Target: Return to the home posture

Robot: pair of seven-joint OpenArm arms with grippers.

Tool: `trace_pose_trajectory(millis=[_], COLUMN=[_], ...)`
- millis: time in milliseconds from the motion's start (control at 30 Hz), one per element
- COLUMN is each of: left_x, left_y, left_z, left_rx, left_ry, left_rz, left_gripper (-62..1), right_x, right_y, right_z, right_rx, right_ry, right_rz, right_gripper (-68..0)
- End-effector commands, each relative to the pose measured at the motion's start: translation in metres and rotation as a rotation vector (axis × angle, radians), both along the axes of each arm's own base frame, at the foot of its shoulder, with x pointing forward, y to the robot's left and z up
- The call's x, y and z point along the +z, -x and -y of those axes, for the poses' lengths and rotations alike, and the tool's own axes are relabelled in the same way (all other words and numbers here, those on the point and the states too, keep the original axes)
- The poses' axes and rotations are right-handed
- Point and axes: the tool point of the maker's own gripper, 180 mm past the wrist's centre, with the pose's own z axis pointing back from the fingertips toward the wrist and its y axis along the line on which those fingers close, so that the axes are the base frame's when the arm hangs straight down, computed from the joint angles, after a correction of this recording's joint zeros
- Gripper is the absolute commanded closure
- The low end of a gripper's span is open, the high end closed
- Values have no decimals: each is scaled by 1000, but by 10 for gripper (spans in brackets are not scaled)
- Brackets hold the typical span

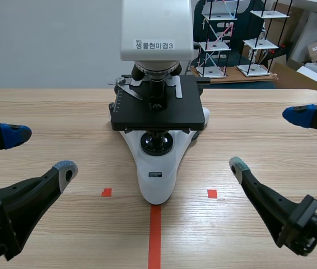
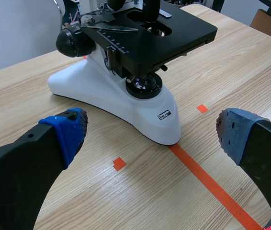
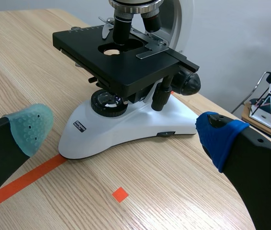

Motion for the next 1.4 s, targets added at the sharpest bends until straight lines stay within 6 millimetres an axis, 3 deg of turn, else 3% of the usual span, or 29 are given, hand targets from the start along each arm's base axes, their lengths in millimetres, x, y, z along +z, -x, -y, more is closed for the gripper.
trace_pose_trajectory(millis=[0,1367], left_x=[4,5], left_y=[-1,-1], left_z=[0,0], left_rx=[6,6], left_ry=[15,16], left_rz=[13,15], left_gripper=[-568,-568], right_x=[9,7], right_y=[-3,-4], right_z=[-1,0], right_rx=[11,7], right_ry=[-9,1], right_rz=[32,21], right_gripper=[-667,-667])
